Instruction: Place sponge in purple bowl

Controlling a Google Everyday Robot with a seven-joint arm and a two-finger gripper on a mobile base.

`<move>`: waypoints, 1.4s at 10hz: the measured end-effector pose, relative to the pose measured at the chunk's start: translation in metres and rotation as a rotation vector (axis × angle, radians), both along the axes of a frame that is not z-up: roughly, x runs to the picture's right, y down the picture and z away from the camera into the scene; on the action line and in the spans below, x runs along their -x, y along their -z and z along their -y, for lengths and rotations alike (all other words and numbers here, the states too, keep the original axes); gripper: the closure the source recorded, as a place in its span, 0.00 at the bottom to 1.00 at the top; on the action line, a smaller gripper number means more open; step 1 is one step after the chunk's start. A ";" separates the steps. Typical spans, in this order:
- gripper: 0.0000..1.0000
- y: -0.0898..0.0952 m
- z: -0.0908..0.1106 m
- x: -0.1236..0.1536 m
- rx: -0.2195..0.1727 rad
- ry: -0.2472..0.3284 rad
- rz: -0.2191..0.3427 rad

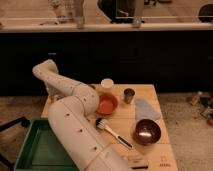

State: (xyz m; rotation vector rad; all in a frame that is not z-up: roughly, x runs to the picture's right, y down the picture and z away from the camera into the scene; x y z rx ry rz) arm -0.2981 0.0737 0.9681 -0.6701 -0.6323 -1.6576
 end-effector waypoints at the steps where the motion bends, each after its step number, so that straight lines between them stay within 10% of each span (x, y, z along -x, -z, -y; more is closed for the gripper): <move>1: 0.51 0.002 0.000 0.001 -0.001 -0.011 0.020; 6: 0.98 0.015 0.011 -0.008 -0.041 -0.098 0.081; 14: 1.00 0.061 0.021 -0.006 -0.135 -0.062 0.112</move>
